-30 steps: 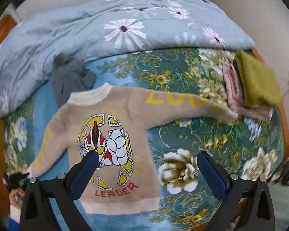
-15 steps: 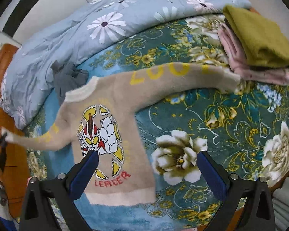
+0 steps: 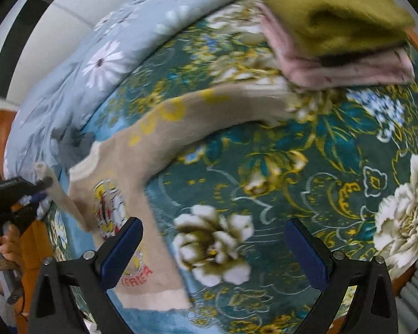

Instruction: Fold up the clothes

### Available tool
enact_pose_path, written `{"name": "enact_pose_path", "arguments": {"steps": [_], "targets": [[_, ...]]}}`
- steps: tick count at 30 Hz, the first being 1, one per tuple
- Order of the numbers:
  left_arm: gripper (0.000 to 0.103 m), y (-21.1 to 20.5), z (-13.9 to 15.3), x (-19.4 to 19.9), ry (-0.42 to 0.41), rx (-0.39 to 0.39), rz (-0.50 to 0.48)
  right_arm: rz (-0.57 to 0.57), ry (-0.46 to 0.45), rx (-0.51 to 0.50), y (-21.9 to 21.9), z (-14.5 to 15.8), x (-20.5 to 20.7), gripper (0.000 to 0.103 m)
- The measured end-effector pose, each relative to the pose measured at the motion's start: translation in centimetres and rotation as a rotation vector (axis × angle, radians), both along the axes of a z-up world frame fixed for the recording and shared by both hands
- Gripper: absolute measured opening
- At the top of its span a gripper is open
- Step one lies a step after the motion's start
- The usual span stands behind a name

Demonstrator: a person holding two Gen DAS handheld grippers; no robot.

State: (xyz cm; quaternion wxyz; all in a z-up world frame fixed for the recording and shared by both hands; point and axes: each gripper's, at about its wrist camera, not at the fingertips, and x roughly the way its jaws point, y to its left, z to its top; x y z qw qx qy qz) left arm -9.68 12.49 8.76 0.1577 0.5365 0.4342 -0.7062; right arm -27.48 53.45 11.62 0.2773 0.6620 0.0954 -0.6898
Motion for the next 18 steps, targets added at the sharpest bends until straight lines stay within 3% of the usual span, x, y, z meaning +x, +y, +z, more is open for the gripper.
{"name": "enact_pose_path", "arguments": {"steps": [8,12,15,18], "targets": [[0.016,2.3,-2.8,-4.8,-0.149,-0.043,-0.097,-0.031,-0.007,0.017,2.0,-2.9,-5.7,0.103],[0.021,2.7,-3.2,-6.3,-0.140,-0.018,-0.143,0.103,0.048,0.020,-0.2,-3.0,-7.8,0.103],[0.023,2.6,-3.1,-6.0,-0.129,0.005,-0.139,0.279,0.134,0.034,-3.2,-2.5,-8.2,0.103],[0.024,1.9,-2.9,-4.8,-0.123,0.028,-0.117,0.465,0.220,0.110,-6.3,-3.1,-8.2,0.103]]}}
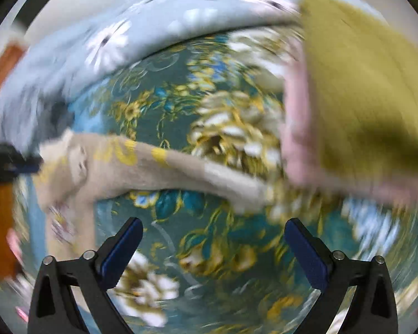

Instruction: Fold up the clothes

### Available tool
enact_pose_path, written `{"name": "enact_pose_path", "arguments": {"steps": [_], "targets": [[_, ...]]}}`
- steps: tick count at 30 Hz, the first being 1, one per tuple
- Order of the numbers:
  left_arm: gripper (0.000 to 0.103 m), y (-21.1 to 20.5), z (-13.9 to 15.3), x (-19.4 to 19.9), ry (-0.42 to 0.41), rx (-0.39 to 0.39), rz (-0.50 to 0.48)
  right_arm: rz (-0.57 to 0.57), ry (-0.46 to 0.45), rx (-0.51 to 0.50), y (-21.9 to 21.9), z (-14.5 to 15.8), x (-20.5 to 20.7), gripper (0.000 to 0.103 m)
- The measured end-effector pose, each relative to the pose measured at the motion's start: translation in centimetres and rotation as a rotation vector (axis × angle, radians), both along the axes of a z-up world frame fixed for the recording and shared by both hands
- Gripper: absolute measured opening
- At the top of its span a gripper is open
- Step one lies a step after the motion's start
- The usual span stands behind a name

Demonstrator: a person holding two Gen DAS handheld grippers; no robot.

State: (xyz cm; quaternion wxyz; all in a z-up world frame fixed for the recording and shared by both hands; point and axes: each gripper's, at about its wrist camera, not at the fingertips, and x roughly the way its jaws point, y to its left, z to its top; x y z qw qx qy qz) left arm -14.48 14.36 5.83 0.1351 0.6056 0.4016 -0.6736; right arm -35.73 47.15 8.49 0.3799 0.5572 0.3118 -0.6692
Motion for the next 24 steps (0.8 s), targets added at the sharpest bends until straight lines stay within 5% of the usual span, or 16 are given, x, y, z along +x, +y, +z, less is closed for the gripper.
{"name": "enact_pose_path", "arguments": {"steps": [9,11,14,15,17,24], "targets": [[0.025,-3.5,-0.3,8.1,-0.009,0.018,0.116,0.295,0.065,0.278,-3.9,-5.6,0.6,0.098],[0.025,-4.5,-0.5,10.1,-0.015,0.021,0.148,0.299,0.045,0.302,-3.8,-6.0,0.9,0.083],[0.025,-6.1,-0.6,13.5,-0.018,0.028,0.211,0.284,0.035,0.320,-3.6,-6.1,1.7,0.046],[0.025,-6.5,-0.7,14.5,-0.016,0.032,0.232,0.270,0.035,0.331,-3.5,-6.1,2.0,0.026],[0.025,-7.2,-0.7,16.4,-0.006,0.047,0.265,0.223,0.029,0.344,-3.3,-5.6,2.4,0.010],[0.025,-10.0,-1.3,23.3,0.039,0.103,0.368,0.146,-0.141,0.242,-2.3,-0.8,7.6,0.009]]}}
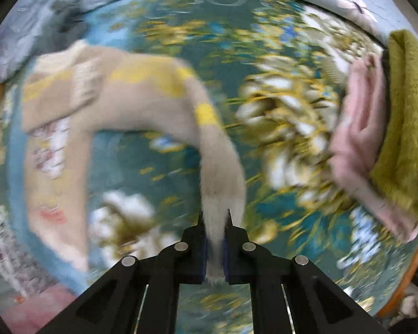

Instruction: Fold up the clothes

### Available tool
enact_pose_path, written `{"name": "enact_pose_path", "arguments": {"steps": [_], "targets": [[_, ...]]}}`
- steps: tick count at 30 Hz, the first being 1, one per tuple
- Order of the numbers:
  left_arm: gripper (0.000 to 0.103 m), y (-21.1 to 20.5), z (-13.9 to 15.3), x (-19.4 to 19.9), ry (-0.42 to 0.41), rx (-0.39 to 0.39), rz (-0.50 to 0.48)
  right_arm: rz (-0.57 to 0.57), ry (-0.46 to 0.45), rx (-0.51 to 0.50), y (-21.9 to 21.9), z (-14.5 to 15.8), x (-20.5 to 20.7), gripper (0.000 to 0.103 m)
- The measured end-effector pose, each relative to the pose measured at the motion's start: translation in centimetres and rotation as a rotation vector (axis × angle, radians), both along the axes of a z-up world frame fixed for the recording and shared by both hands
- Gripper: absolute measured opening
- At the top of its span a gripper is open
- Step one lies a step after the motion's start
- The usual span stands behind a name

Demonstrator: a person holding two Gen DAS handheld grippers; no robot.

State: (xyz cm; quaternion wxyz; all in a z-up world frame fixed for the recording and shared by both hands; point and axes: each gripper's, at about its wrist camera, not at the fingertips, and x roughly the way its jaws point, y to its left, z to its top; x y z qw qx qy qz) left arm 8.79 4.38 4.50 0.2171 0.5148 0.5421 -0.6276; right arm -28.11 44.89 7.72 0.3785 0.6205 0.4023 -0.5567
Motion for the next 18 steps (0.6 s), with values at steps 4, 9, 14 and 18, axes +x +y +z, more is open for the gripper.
{"name": "enact_pose_path", "arguments": {"steps": [4,9,14,18], "targets": [[0.025,-1.9,-1.3,4.4,0.023,0.041,0.062,-0.009,-0.207,-0.100,-1.7,3.8,6.2,0.009],[0.025,-3.7,-3.6,10.2,0.037,0.094,0.159,0.071,-0.342,-0.232,-8.9,8.2,14.6,0.009],[0.025,-5.7,-6.4,16.2,0.050,0.142,0.263,0.108,-0.373,-0.221,-18.1,6.9,22.1,0.009],[0.025,-7.5,-8.3,20.5,0.082,0.178,0.360,0.152,-0.371,-0.128,-24.8,3.3,28.1,0.009]]}}
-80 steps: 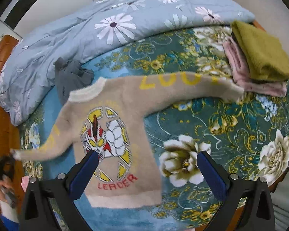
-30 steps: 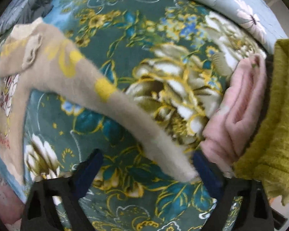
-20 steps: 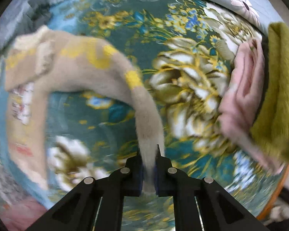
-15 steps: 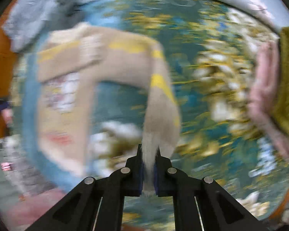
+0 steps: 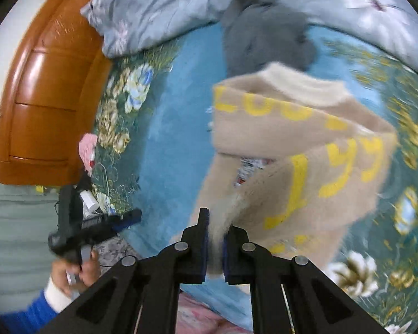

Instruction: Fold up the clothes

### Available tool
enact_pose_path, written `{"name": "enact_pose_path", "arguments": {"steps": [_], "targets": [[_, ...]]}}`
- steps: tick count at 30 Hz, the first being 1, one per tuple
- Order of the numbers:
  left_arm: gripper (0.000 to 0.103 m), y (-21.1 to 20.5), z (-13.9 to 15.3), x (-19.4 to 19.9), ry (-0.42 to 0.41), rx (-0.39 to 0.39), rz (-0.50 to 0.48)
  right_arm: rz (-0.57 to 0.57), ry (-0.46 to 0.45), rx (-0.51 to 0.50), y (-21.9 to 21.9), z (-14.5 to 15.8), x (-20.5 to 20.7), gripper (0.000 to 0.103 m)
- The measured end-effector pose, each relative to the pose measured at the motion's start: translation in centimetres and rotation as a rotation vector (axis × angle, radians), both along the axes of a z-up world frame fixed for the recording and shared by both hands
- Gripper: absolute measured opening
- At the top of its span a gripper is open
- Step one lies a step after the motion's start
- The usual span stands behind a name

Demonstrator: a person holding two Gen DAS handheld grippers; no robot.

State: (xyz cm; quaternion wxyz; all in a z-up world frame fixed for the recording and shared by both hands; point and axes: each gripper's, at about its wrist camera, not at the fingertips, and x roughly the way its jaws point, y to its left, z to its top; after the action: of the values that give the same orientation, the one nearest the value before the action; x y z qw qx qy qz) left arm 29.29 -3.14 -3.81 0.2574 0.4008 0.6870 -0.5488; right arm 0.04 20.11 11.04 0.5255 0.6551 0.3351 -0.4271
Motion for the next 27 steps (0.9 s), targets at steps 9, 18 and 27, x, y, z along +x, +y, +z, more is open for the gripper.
{"name": "enact_pose_path", "arguments": {"steps": [9,18,27], "targets": [[0.031,-2.5,-3.7,4.0,0.004,0.067,0.129,-0.047,0.145,0.206,-8.9,-8.1,4.8,0.009],[0.040,-3.1,-5.5,1.4,-0.007,0.082,0.019,-0.001,0.056,0.060,-11.1,-7.2,5.4,0.059],[0.041,0.0,-6.1,-4.5,-0.061,0.015,-0.291,-0.312,0.033,-0.085,-1.6,-4.2,-3.4,0.061]]}}
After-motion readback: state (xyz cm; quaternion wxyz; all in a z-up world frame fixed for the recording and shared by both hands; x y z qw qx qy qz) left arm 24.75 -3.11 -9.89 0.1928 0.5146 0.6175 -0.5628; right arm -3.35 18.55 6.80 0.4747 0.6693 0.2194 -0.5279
